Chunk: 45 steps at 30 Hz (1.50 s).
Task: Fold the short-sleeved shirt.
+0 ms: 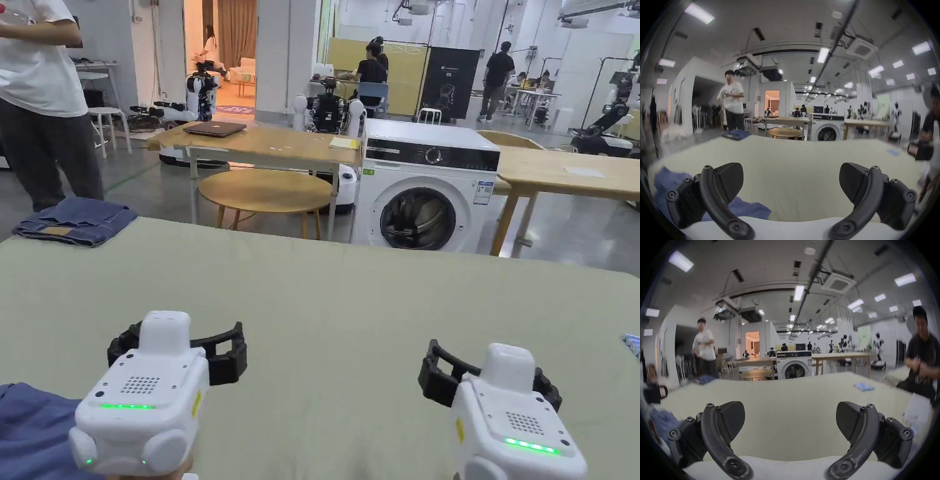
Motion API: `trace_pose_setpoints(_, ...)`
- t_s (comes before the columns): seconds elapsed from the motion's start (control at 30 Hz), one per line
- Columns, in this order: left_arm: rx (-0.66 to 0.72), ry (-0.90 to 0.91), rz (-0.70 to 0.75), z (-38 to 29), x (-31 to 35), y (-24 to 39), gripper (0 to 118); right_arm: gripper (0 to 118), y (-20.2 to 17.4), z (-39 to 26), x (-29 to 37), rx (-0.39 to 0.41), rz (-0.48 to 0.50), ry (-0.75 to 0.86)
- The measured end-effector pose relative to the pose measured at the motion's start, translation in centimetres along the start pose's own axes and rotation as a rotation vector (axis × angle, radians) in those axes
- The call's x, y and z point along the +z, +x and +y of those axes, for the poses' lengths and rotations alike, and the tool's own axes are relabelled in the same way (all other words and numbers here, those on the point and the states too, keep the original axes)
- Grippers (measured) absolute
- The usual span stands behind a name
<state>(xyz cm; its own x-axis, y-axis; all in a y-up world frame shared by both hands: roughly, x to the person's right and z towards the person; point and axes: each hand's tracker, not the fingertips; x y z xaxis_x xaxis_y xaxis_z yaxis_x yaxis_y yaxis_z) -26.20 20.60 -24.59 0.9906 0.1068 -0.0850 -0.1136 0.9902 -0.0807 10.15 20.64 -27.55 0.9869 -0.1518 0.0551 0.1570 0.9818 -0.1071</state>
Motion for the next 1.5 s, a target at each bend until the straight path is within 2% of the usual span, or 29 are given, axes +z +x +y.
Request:
trace_pose_setpoints(0.13, 0.529, -0.005, -0.064, -0.1, 0.2, -3.2, 116, 113, 2.1, 1.0, -0.2, -0.326, -0.021, -0.014)
trace_pose_setpoints(0.17, 0.58, 0.0, -0.035, -0.3, 0.3, -3.2, 116, 113, 2.4, 1.1, -0.4, -0.356, -0.021, -0.019)
trace_pose_setpoints(0.2, 0.56, -0.005, -0.009, -0.2, 0.4, -3.1, 116, 113, 2.4, 1.3, -0.5, -0.349, -0.018, -0.019)
trace_pose_setpoints(0.23, 0.447, -0.009, 0.013, 0.2, 0.4, -2.4, 116, 113, 2.0, 1.5, -0.7, -0.278, -0.019, -0.013)
trace_pose_setpoints(0.27, 0.317, -0.003, 0.0, 0.5, 0.5, -1.8, 116, 113, 1.2, 1.8, -0.8, -0.137, -0.005, 0.003)
trace_pose_setpoints(0.33, -0.075, -0.019, 0.015, 1.5, 0.7, 0.8, 116, 112, -1.2, 1.9, -0.9, 0.27, 0.026, 0.045)
trace_pose_setpoints(0.4, -0.459, 0.002, 0.052, 1.3, 0.8, 3.2, 115, 112, -3.8, 0.7, -0.9, 0.707, 0.004, 0.1)
trace_pose_setpoints(0.43, -0.625, 0.028, 0.062, 0.9, 0.8, 4.2, 115, 112, -4.5, 0.0, -1.0, 0.893, -0.001, 0.111)
trace_pose_setpoints(0.5, -0.863, 0.041, 0.043, 0.3, 0.5, 5.3, 115, 112, -5.0, -1.5, -1.2, 1.161, -0.003, 0.15)
trace_pose_setpoints(0.53, -0.974, 0.049, 0.046, -0.1, 0.5, 5.8, 115, 112, -5.0, -2.3, -1.3, 1.264, -0.016, 0.163)
trace_pose_setpoints(0.6, -1.114, 0.058, 0.072, -0.9, 0.4, 5.9, 115, 112, -4.8, -3.1, -1.2, 1.353, -0.034, 0.193)
trace_pose_setpoints(0.67, -1.147, 0.056, 0.083, -1.2, 0.3, 5.9, 115, 112, -4.5, -3.1, -1.0, 1.314, -0.029, 0.18)
trace_pose_setpoints(0.7, -1.117, 0.047, 0.083, -1.2, 0.2, 5.9, 115, 112, -4.4, -3.0, -1.0, 1.268, -0.042, 0.16)
trace_pose_setpoints(0.73, -1.048, 0.015, 0.08, -1.1, 0.1, 5.3, 115, 112, -4.2, -2.8, -0.9, 1.185, -0.041, 0.13)
trace_pose_setpoints(0.8, -0.841, -0.038, 0.044, -0.4, -0.2, 4.6, 115, 112, -3.6, -1.9, -1.1, 0.96, -0.043, 0.067)
trace_pose_setpoints(0.93, -0.191, -0.073, -0.047, 1.3, -0.2, 1.1, 114, 112, -1.3, 0.2, -1.5, 0.388, -0.02, -0.056)
trace_pose_setpoints(1.0, 0.018, -0.042, -0.052, 1.4, 0.2, -0.1, 114, 112, -0.2, 0.4, -1.5, 0.199, -0.005, -0.06)
trace_pose_setpoints(1.03, 0.071, -0.025, -0.041, 1.4, 0.3, -0.4, 113, 112, 0.2, 0.5, -1.5, 0.131, -0.005, -0.06)
trace_pose_setpoints(1.07, 0.106, -0.009, -0.033, 1.4, 0.4, -0.6, 113, 112, 0.3, 0.4, -1.3, 0.103, -0.021, -0.052)
trace_pose_setpoints(1.13, 0.11, 0.014, -0.03, 1.3, 0.7, -0.4, 113, 112, 0.4, 0.3, -1.2, 0.097, -0.049, -0.033)
trace_pose_setpoints(1.23, 0.035, 0.01, -0.039, 1.5, 0.8, 0.1, 113, 112, 0.0, 0.0, -0.6, 0.126, -0.031, -0.004)
trace_pose_setpoints(1.33, -0.069, 0.024, -0.053, 1.5, 1.0, 1.1, 113, 112, -0.2, 0.1, -0.7, 0.147, 0.033, -0.007)
trace_pose_setpoints(1.5, -0.127, 0.037, -0.046, 1.5, 1.3, 2.2, 113, 112, -0.8, -0.1, -0.7, 0.146, 0.019, -0.024)
